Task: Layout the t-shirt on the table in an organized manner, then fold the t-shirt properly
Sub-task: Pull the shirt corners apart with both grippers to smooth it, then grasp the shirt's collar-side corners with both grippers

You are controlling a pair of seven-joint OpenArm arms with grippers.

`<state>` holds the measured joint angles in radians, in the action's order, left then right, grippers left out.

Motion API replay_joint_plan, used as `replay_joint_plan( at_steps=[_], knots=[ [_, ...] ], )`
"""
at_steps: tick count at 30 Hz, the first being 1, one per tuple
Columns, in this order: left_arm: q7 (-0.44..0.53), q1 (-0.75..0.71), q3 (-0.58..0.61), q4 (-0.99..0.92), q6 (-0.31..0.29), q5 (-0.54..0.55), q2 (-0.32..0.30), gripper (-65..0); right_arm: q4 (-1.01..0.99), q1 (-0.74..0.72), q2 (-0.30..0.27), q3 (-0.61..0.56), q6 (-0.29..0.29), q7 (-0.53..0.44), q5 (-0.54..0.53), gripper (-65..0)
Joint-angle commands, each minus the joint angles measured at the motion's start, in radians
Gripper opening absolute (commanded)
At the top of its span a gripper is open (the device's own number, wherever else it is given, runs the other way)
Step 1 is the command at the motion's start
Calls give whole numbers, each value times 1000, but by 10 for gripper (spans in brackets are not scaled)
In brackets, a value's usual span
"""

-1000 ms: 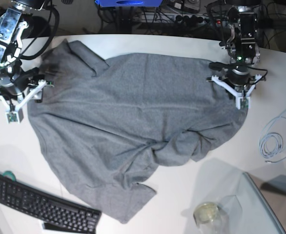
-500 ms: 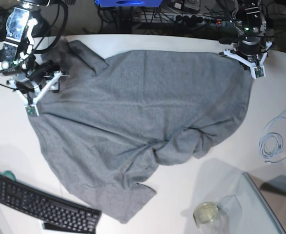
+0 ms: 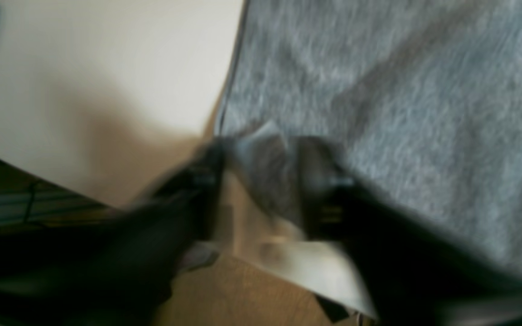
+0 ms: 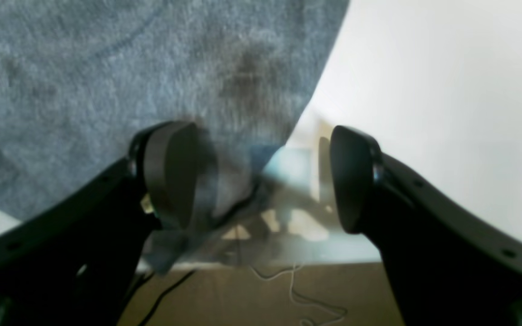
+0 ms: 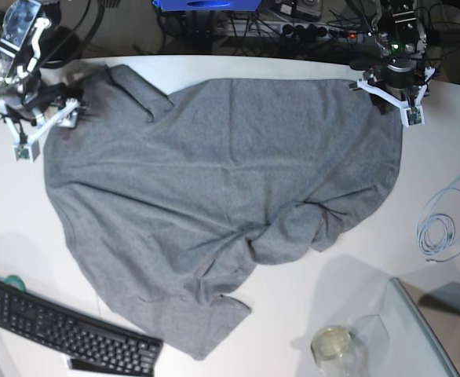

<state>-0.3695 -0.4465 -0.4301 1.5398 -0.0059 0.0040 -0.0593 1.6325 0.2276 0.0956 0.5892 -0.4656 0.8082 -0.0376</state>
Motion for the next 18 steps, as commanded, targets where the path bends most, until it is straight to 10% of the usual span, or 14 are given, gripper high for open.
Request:
replay_joint_plan(
  at_steps=[1, 9, 15, 18],
  knots=[
    [17, -7, -5, 20, 4, -2, -10, -276, -13, -30, -12, 16, -2, -20, -6, -234],
    [20, -18, -241, 26, -33, 26, -6, -67, -168, -103, -70, 48, -2, -20, -6, -251],
    [-12, -21, -330, 67, -181, 241, -10, -69, -160, -110, -63, 45, -2, -14, -6, -612],
    [-73, -11, -329, 84, -194, 251, -12, -69, -114, -110, -63, 45, -2, -10, -6, -641]
  ],
)
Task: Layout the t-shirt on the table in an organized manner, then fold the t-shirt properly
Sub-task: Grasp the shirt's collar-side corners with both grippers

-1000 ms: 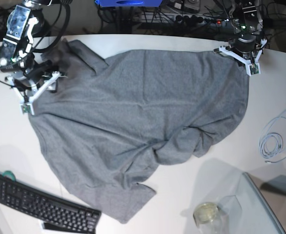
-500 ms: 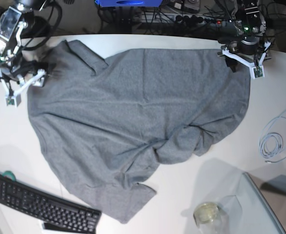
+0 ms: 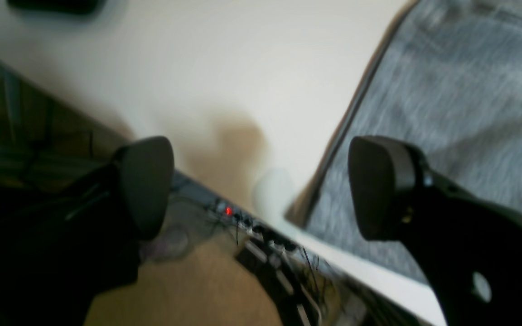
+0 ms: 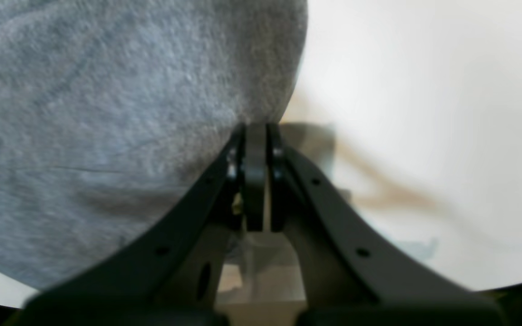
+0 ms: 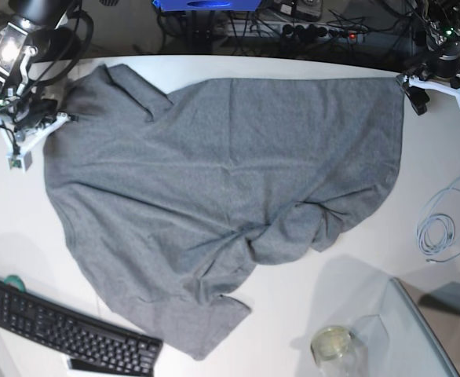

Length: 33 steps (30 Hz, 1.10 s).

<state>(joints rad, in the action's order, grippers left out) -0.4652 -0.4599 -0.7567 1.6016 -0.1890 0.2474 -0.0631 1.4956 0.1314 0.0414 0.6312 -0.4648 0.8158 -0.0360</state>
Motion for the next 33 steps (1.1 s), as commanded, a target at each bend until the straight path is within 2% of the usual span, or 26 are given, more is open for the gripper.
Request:
replay_joint_plan(
  at_steps=[1, 5, 10, 15, 19, 21, 22, 24, 26, 27, 30, 33],
  knots=[
    [12, 3, -2, 27, -13, 8, -5, -69, 47, -16, -7, 2, -2, -3, -8, -641],
    [13, 8, -1, 32, -13, 8, -5, -69, 122, -60, -7, -34, -2, 101, -8, -644],
    [7, 29, 35, 33, -13, 8, -8, -69, 153, -129, -8, -109, 5, 161, -6, -644],
    [12, 29, 98, 33, -10, 7, -11, -69, 92, -252, -16, -184, 8, 165, -2, -644],
    [12, 26, 144, 33, -8, 7, -11, -69, -114, -372, -54, -196, 8, 116, 0, -638],
    [12, 25, 151, 33, -8, 5, -11, -69, -234, -418, -91, -196, 8, 106, 0, -584],
    [12, 25, 150, 33, -8, -4, -11, -69, -266, -428, -104, -196, 8, 109, 0, -533],
    [13, 26, 150, 33, -10, -56, -11, -69, -267, -425, -128, -196, 8, 118, 0, -396],
    [13, 29, 150, 27, -11, -124, -10, -69, -175, -372, -139, -190, 2, 122, -3, -264],
    [15, 31, 150, 26, -11, -145, -10, -67, -99, -333, -139, -181, 2, 121, -3, -237],
    [15, 31, 142, 26, -11, -176, -11, -66, 141, -169, -117, -113, -5, 132, -8, -227],
    [15, 33, 141, 26, -13, -167, -16, -66, 175, -52, -91, -99, -102, 127, -43, -225]
  ],
)
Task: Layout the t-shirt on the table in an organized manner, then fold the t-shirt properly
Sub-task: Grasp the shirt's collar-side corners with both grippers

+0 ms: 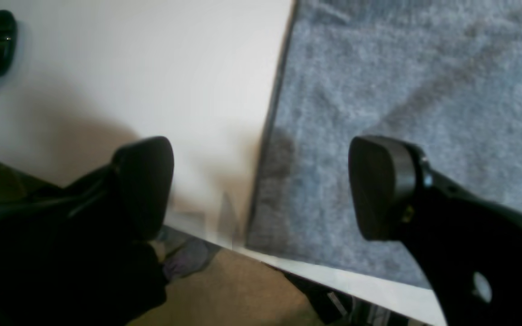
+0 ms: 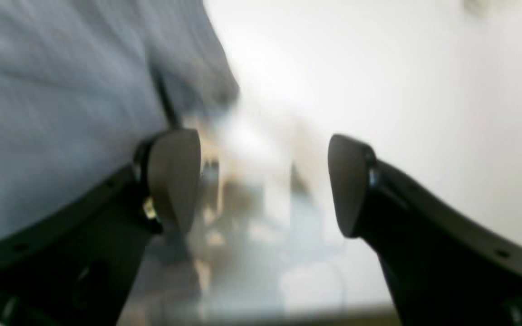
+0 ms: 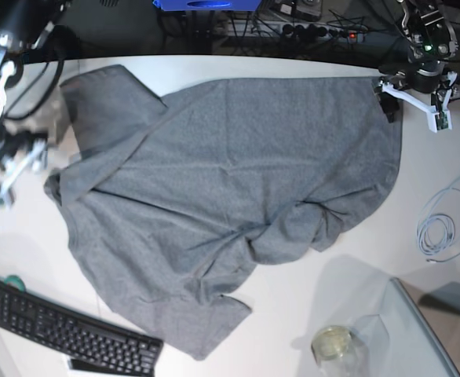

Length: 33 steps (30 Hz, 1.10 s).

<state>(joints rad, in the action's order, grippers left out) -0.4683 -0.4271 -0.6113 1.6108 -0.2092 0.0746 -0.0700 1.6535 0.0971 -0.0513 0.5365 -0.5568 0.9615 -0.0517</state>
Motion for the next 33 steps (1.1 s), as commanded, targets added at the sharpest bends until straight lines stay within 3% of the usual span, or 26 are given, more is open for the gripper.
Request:
replay_joint_plan(
  at_steps=[1, 8, 15, 18, 19, 21, 24, 25, 33],
  knots=[
    [18, 0, -5, 15, 7, 24, -9, -66, -3, 3, 3, 1, -38, -19, -49, -225],
    [18, -3, 4, 16, 7, 150, -50, -69, -226, 6, 0, 33, -62, -118, -92, -225],
    [18, -3, -5, 16, 7, 166, -54, -69, -253, 45, 21, 26, -65, -118, -90, -231],
    [18, -5, -3, 15, 7, 166, -54, -69, -235, 86, 24, -45, -65, -121, -92, -236],
    [18, -3, -2, 15, 7, 164, -54, -69, -224, 99, 24, -59, -65, -121, -92, -255],
    [18, -3, 0, 15, 7, 162, -54, -69, -206, 117, 28, -66, -65, -121, -93, -359],
    [18, -3, -3, 15, 7, 164, -54, -69, -157, 151, 38, -65, -65, -121, -93, -605],
    [18, -3, -3, 15, 7, 162, -54, -69, -134, 166, 52, -63, -65, -121, -93, -650],
    [18, -2, -3, 15, 7, 161, -54, -69, 53, 287, 121, -14, -61, -105, -90, -630]
  ],
)
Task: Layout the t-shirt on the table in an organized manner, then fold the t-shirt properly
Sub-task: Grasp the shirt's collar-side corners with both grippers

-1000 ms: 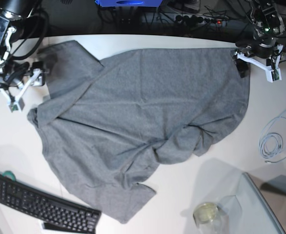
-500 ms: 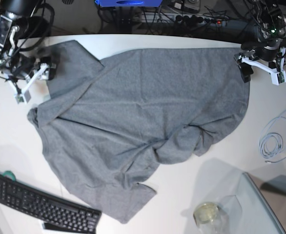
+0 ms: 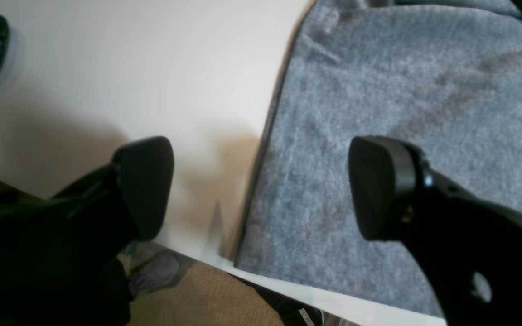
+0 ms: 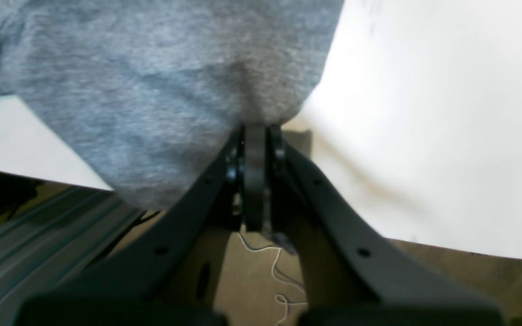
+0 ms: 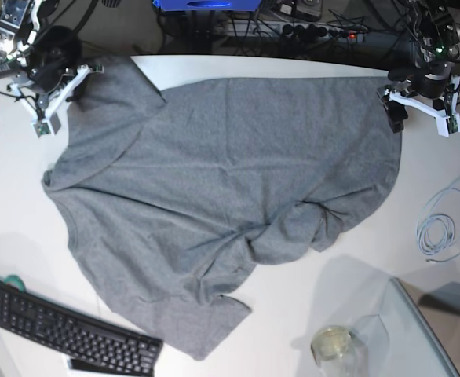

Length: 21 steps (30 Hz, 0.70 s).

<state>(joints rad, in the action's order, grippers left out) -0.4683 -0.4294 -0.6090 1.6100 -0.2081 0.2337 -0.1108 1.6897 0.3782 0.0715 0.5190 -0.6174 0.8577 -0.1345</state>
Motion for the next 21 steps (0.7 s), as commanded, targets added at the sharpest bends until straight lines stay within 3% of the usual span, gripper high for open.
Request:
replay_joint_plan(
  at_steps=[1, 6, 8, 11, 13, 15, 21],
  knots=[
    [18, 0, -5, 16, 6, 2, -13, -69, 17, 12, -2, 3, 1, 15, -9, -629],
    [18, 0, -5, 16, 6, 0, -13, -69, 45, 31, 27, 37, 1, 140, -9, -603],
    [18, 0, -7, 16, 6, 0, -13, -69, 92, 35, 43, 66, -2, 165, -11, -516],
    [18, 0, -7, 16, 6, 5, -13, -66, 158, 26, 46, 103, -5, 163, -11, -306],
    [18, 2, -7, 16, 6, 6, -13, -64, 151, -25, 41, 135, -12, 133, -32, -206],
    [19, 2, -9, 16, 6, 6, -13, -64, 88, -84, 37, 195, -37, 90, -63, -188],
    [19, 0, -9, 16, 6, 5, -14, -71, -248, -281, -78, 244, -68, 82, -61, -198]
  ],
)
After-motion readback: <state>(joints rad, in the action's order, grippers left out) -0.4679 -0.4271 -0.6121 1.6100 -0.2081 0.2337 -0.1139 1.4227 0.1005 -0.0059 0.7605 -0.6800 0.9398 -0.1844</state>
